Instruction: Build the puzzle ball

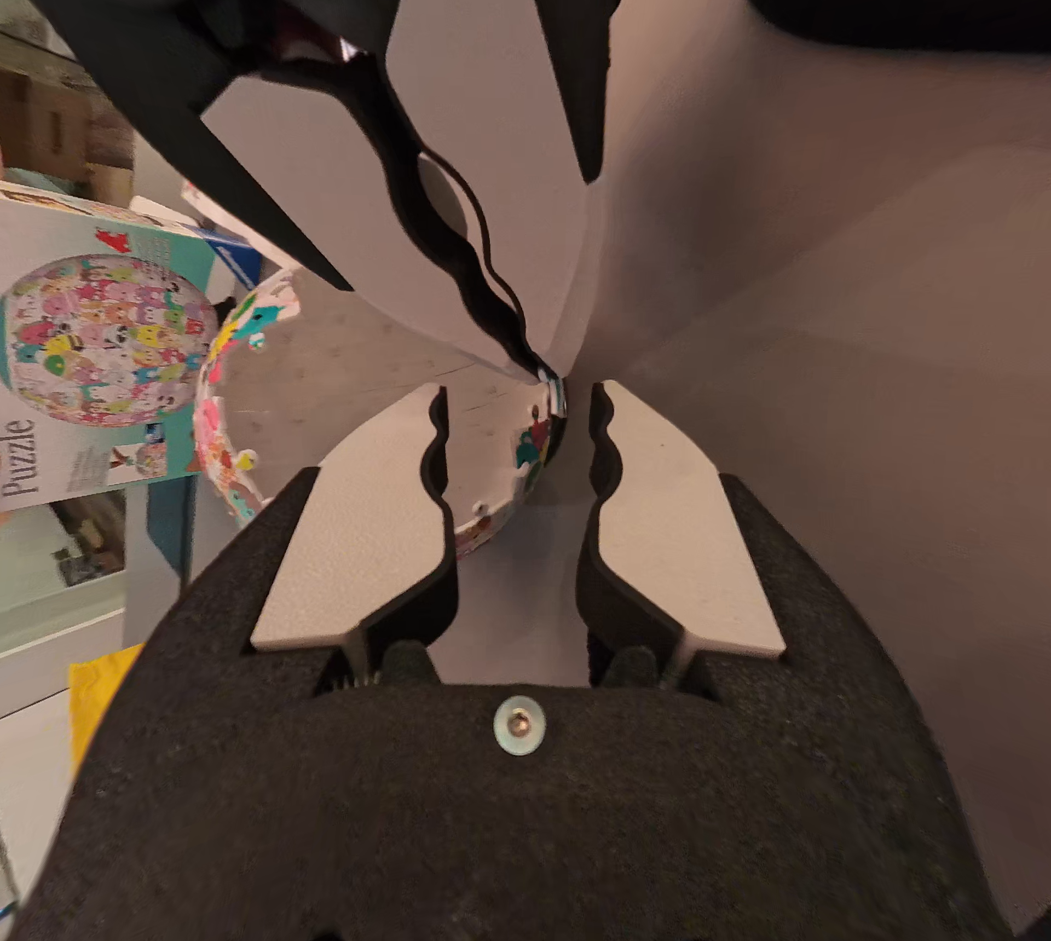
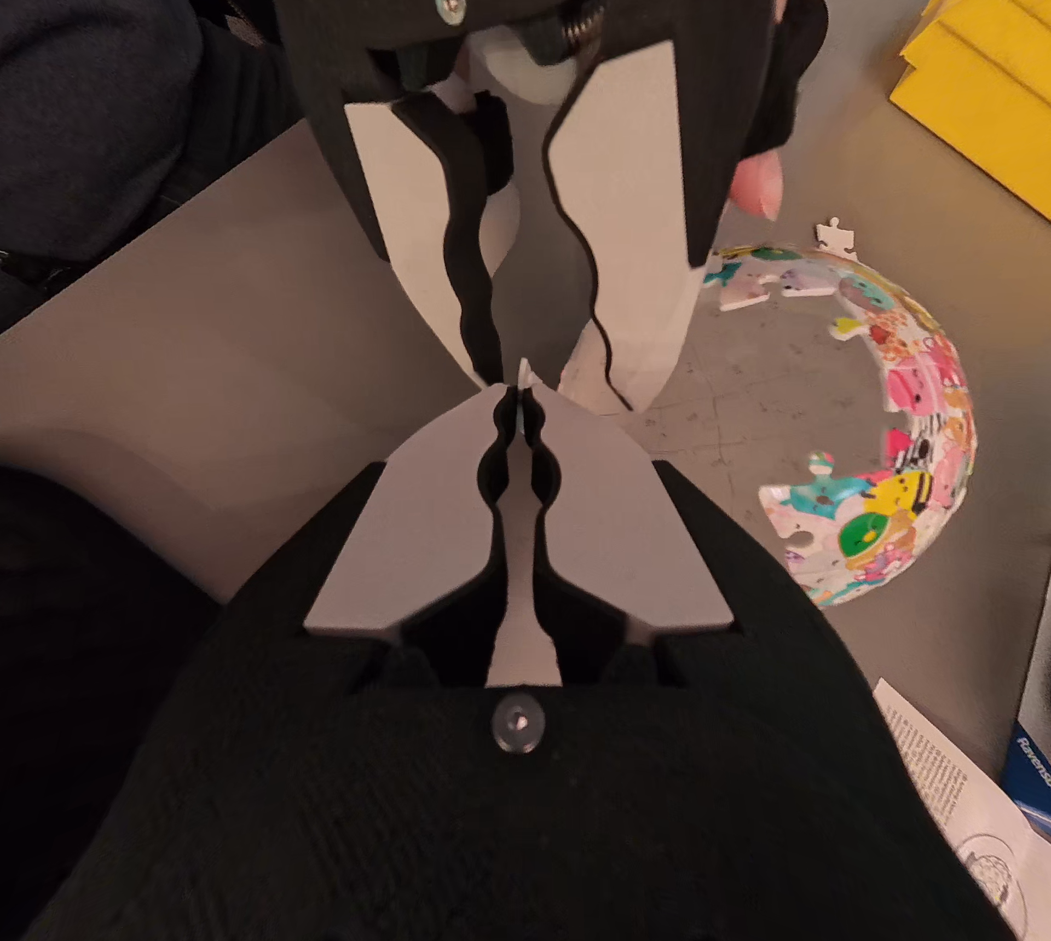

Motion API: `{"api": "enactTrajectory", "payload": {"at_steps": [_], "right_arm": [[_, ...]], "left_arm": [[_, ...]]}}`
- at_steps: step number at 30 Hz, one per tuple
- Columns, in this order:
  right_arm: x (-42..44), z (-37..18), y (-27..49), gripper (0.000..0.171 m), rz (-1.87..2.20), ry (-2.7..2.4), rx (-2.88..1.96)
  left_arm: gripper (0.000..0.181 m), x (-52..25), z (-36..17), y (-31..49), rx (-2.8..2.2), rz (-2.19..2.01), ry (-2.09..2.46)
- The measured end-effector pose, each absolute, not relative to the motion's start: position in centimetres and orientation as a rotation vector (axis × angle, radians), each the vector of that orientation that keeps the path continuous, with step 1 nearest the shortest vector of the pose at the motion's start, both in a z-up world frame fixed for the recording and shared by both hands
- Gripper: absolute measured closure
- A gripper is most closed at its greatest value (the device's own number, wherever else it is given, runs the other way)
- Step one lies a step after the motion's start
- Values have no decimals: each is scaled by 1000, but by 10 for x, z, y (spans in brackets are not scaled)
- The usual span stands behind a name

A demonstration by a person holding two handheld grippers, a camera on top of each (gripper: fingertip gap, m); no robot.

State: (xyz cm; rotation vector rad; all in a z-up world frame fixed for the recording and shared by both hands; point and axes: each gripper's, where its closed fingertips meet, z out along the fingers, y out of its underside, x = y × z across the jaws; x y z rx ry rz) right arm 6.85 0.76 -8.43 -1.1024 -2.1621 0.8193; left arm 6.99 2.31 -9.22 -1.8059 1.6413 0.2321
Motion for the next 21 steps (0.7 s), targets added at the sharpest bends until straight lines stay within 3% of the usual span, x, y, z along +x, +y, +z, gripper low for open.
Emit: {"api": "enactTrajectory", "payload": {"at_steps": [21], "right_arm": [[65, -87, 12, 168, 767, -2140, -1119]], "left_arm": [[138, 66, -96, 23, -1870, 221, 1636]]}}
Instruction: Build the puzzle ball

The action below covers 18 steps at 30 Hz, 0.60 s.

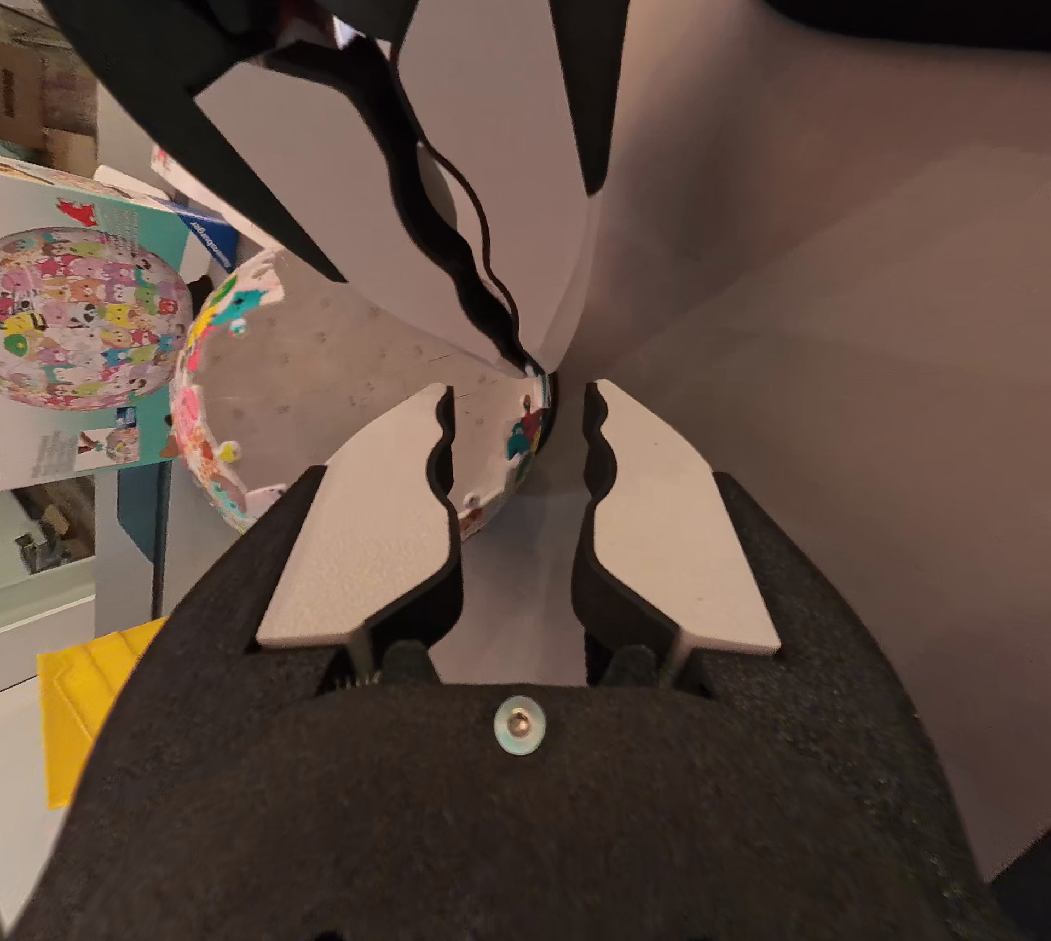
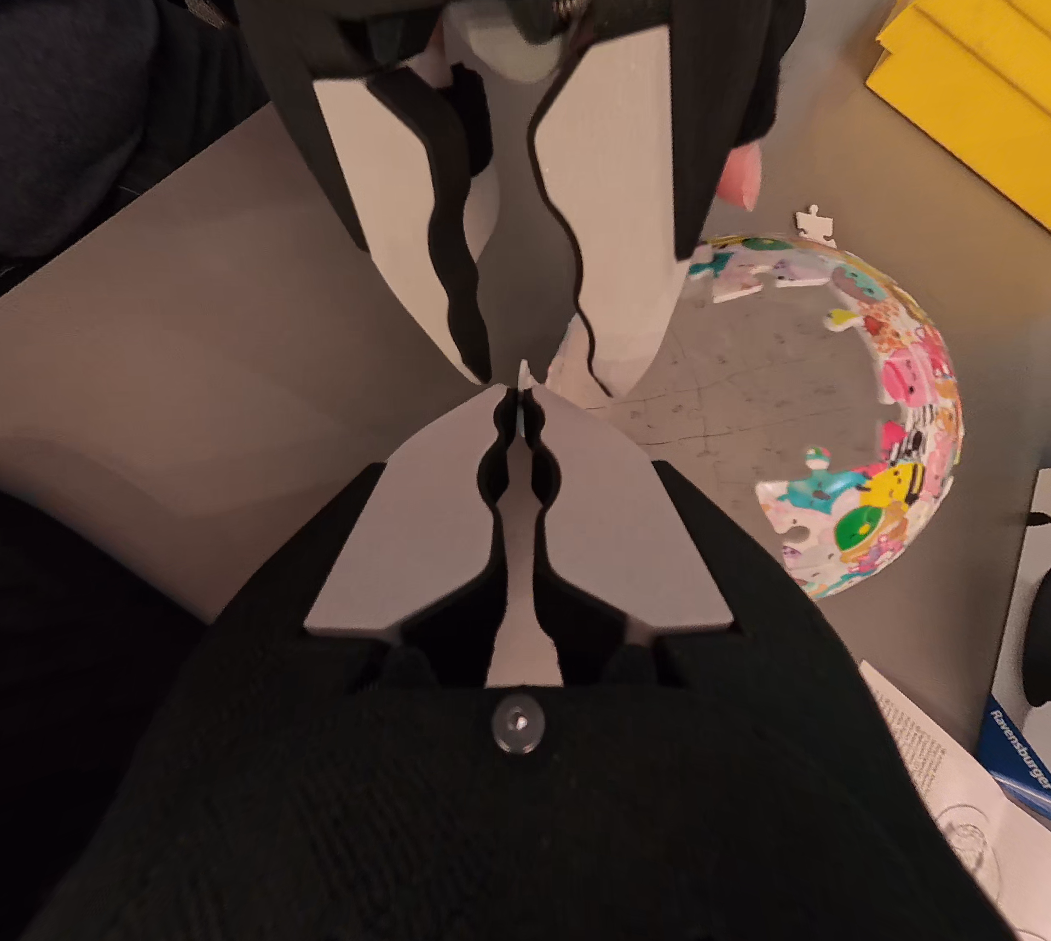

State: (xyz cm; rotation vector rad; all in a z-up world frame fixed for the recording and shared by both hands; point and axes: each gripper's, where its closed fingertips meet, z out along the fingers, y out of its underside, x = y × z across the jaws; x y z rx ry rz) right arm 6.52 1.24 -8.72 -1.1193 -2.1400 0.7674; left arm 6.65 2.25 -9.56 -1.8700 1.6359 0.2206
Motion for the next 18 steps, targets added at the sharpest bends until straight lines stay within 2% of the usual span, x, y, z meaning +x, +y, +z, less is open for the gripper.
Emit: {"api": "enactTrajectory", "payload": {"at_steps": [11, 18], "right_arm": [[63, -86, 14, 168, 762, -2120, -1113], [62, -84, 17, 168, 781, -2099, -1133]], "left_arm": [[153, 62, -101, 33, -1841, 317, 1608], [154, 62, -99, 34, -1839, 293, 1574]]}}
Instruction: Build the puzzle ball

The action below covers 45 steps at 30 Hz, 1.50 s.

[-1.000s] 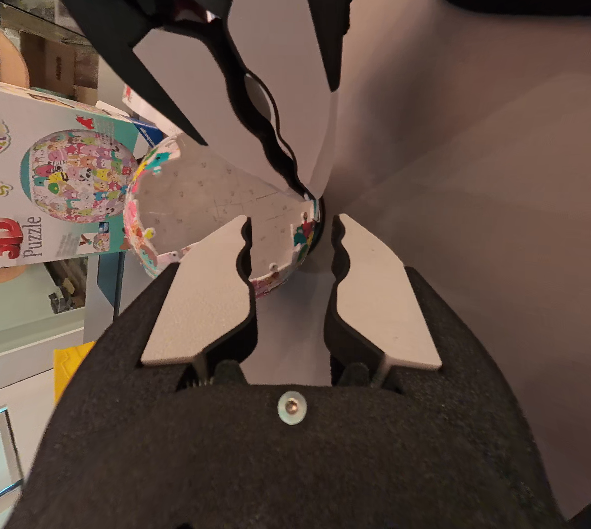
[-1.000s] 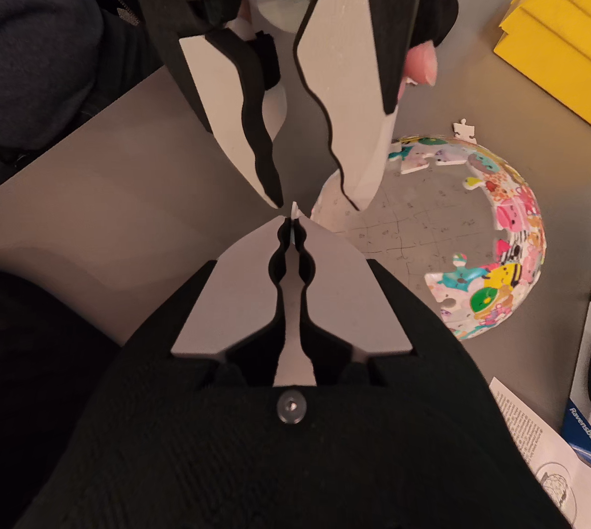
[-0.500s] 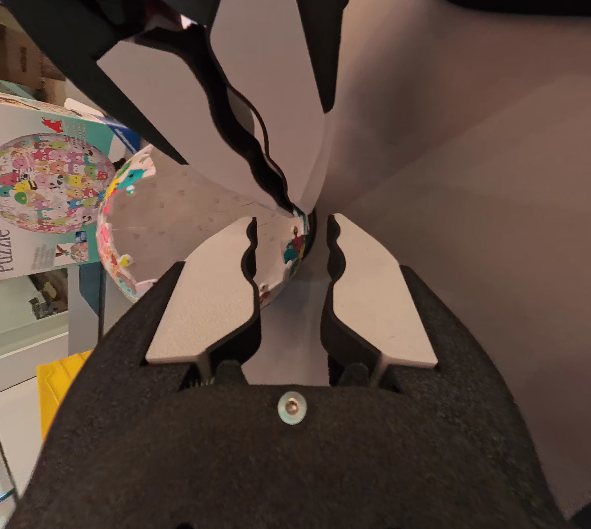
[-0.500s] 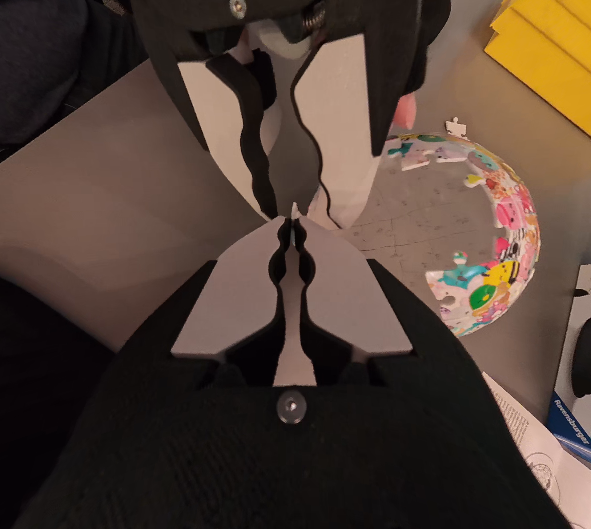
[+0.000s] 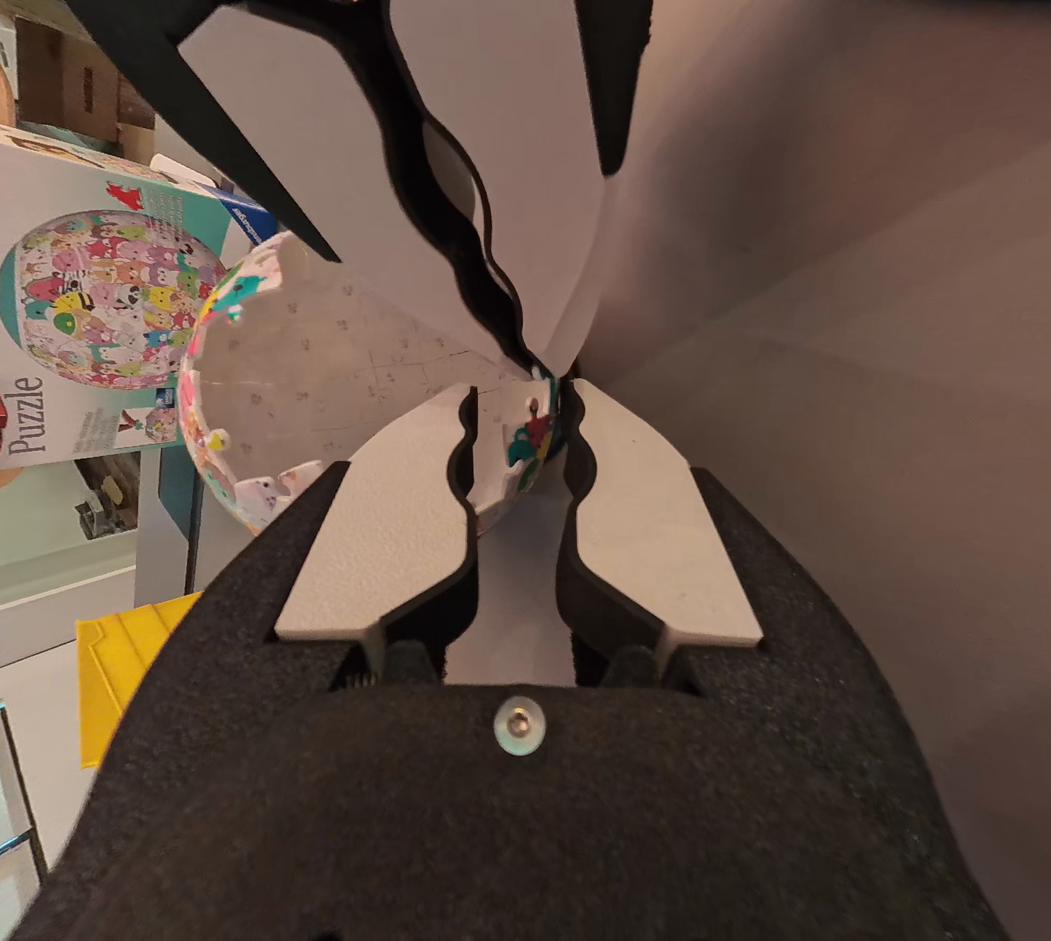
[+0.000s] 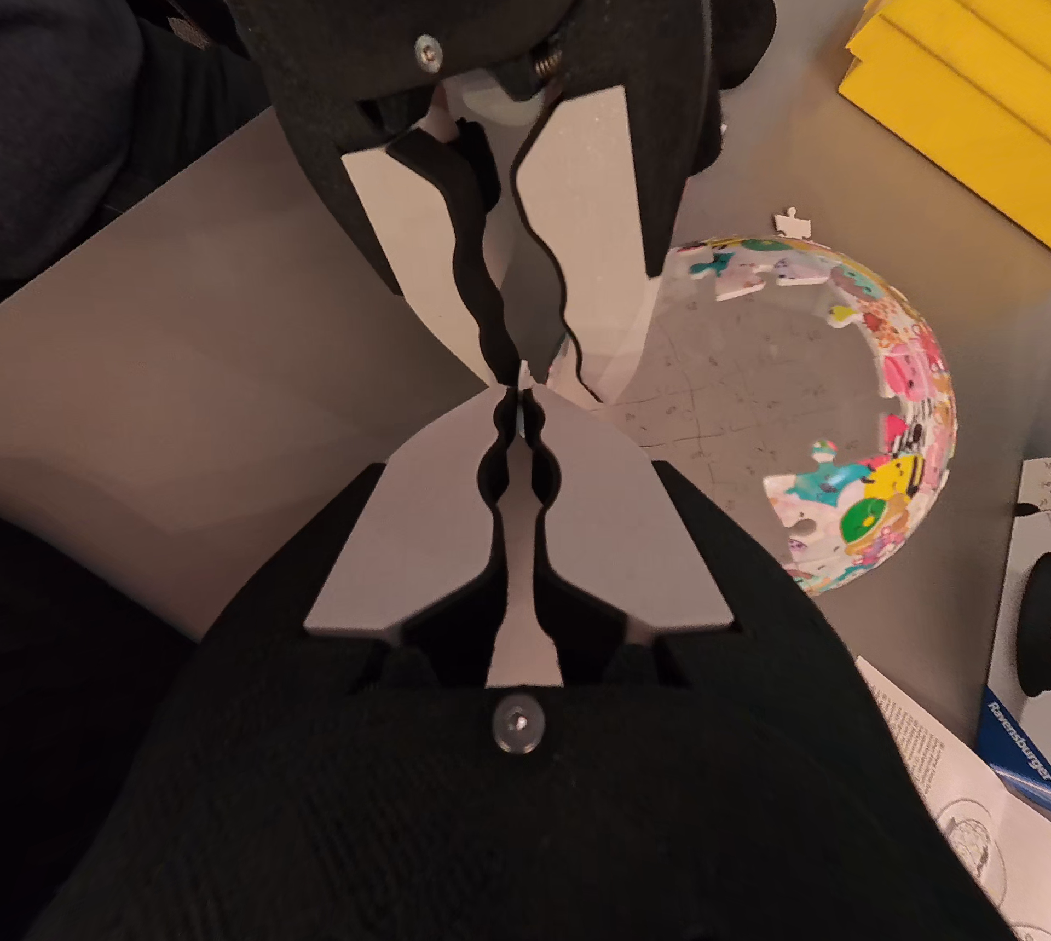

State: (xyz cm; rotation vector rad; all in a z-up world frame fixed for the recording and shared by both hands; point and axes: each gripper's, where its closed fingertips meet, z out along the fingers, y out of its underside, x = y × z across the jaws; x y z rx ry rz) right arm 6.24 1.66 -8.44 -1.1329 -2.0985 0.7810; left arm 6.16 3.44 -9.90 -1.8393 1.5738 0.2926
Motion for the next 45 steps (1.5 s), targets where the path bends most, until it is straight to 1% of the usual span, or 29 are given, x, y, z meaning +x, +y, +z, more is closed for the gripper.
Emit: {"api": "enactTrajectory", "payload": {"at_steps": [5, 12, 19, 24, 25, 26, 30, 34, 45], "right_arm": [[61, -83, 16, 168, 808, -2085, -1139], [61, -80, 19, 168, 826, -2062, -1149], [59, -81, 17, 168, 830, -2064, -1143], [58, -83, 17, 168, 828, -2070, -1153], [58, -84, 17, 168, 835, -2070, -1157], [57, -84, 17, 168, 836, -2069, -1159], [57, -83, 18, 168, 837, -2063, -1158], [57, -84, 19, 168, 844, -2059, -1167], [55, -83, 25, 168, 860, -2022, -1238]], "left_arm": [[155, 64, -96, 34, -1811, 307, 1575], [167, 64, -97, 30, -1810, 296, 1597], [164, 59, -93, 27, -1821, 279, 1600], [164, 58, -95, 24, -1833, 257, 1681], [163, 58, -94, 25, -1835, 265, 1685], [155, 58, -93, 26, -1837, 268, 1684], [149, 55, -87, 26, -1844, 262, 1682], [142, 48, -93, 23, -1916, 257, 1719], [148, 43, -104, 30, -1984, 337, 1818]]}}
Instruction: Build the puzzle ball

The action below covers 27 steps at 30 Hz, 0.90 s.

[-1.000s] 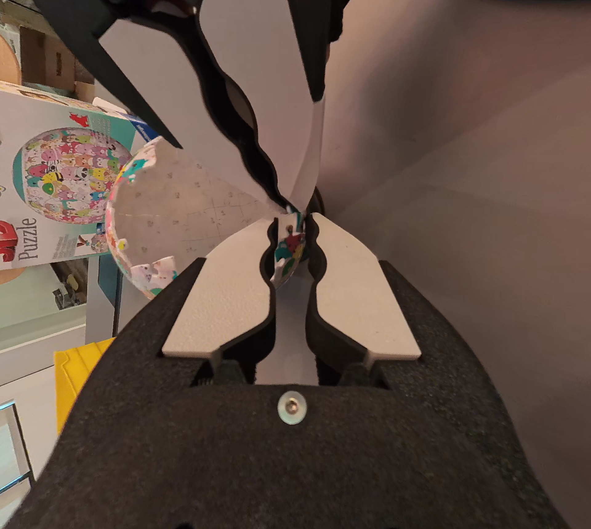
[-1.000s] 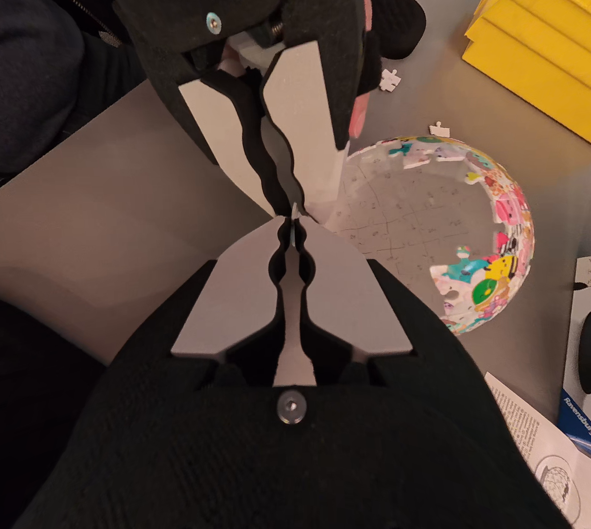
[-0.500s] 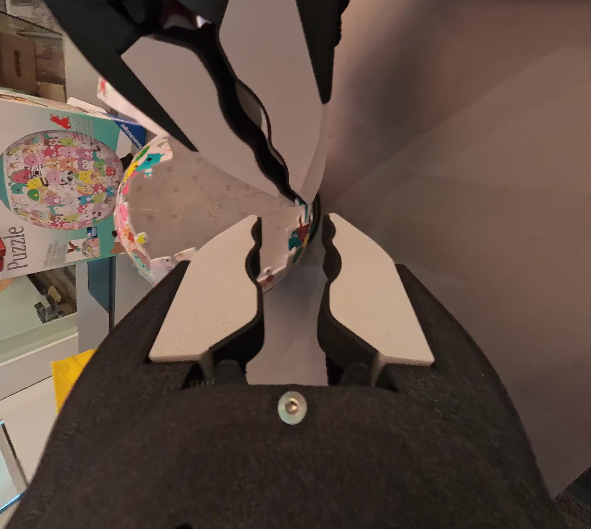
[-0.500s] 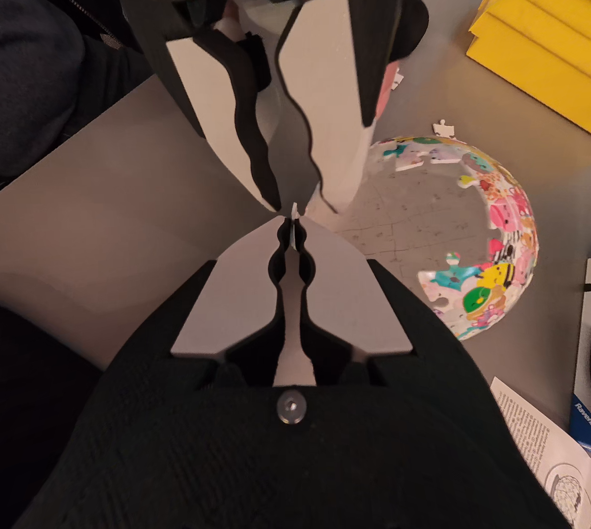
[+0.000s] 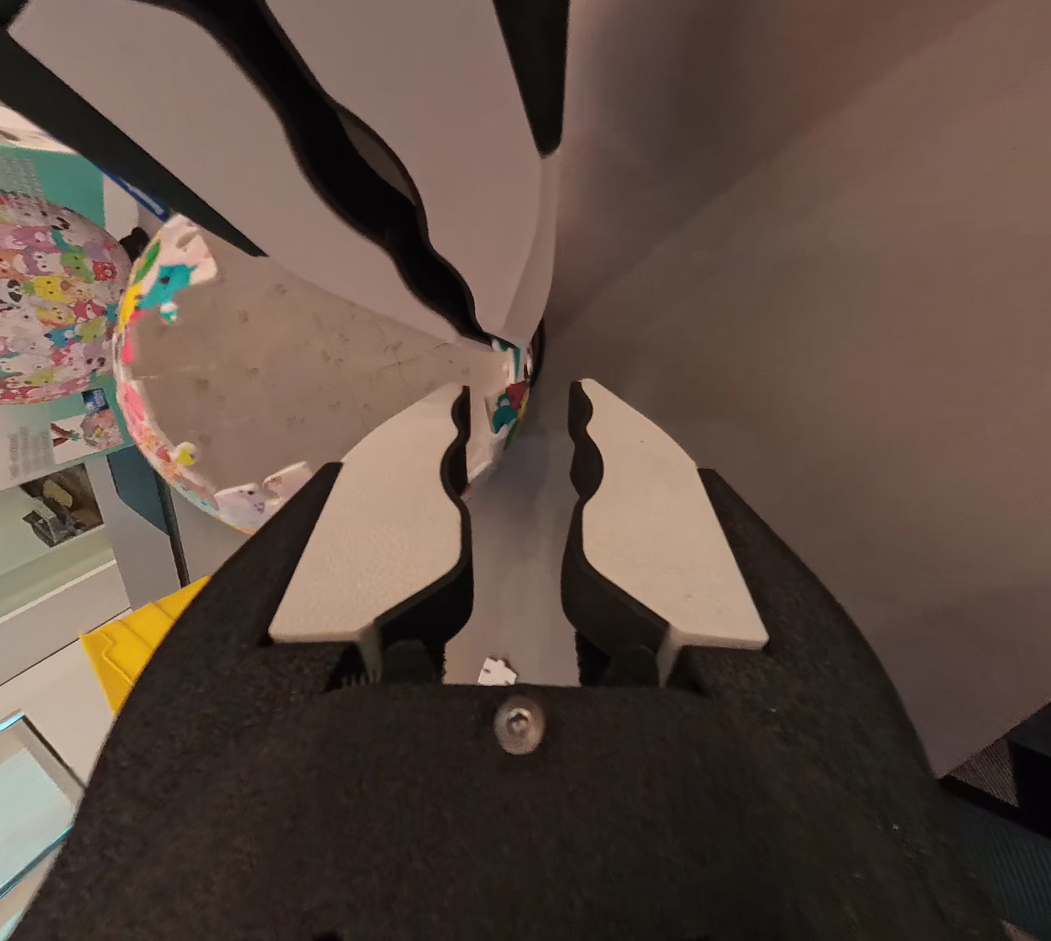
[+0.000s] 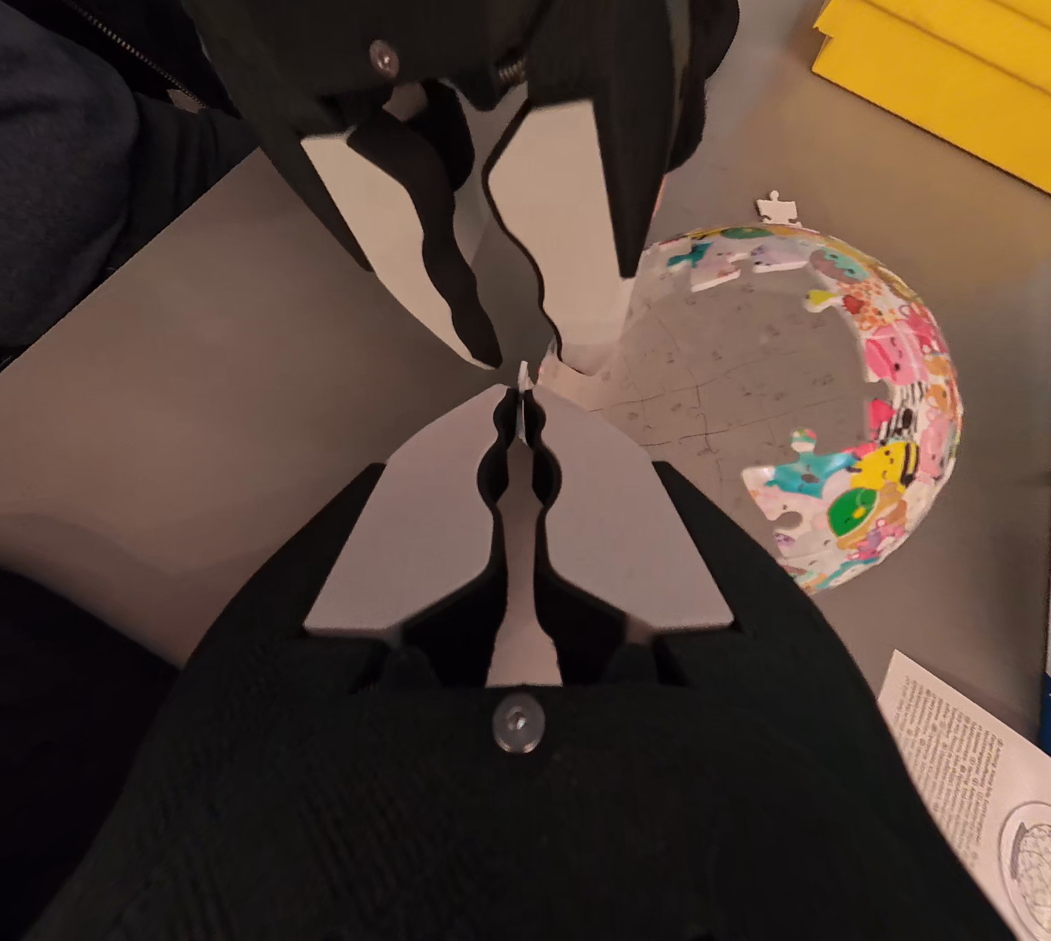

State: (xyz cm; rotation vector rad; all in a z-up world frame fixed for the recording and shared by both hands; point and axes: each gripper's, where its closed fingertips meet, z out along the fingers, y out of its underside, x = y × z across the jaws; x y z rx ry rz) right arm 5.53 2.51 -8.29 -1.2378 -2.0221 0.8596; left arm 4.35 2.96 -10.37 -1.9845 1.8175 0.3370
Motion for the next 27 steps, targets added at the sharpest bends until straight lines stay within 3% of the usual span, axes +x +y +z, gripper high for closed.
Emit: {"api": "enactTrajectory", "payload": {"at_steps": [3, 12, 27], "right_arm": [[56, -83, 28, 168, 878, -2005, -1286], [54, -83, 33, 168, 930, -1958, -1440], [52, -83, 34, 168, 933, -1948, -1425]], "left_arm": [[160, 44, -103, 31, -1995, 311, 1802], [156, 40, -107, 33, -2016, 282, 1777], [171, 47, -104, 37, -2050, 185, 1755]]}}
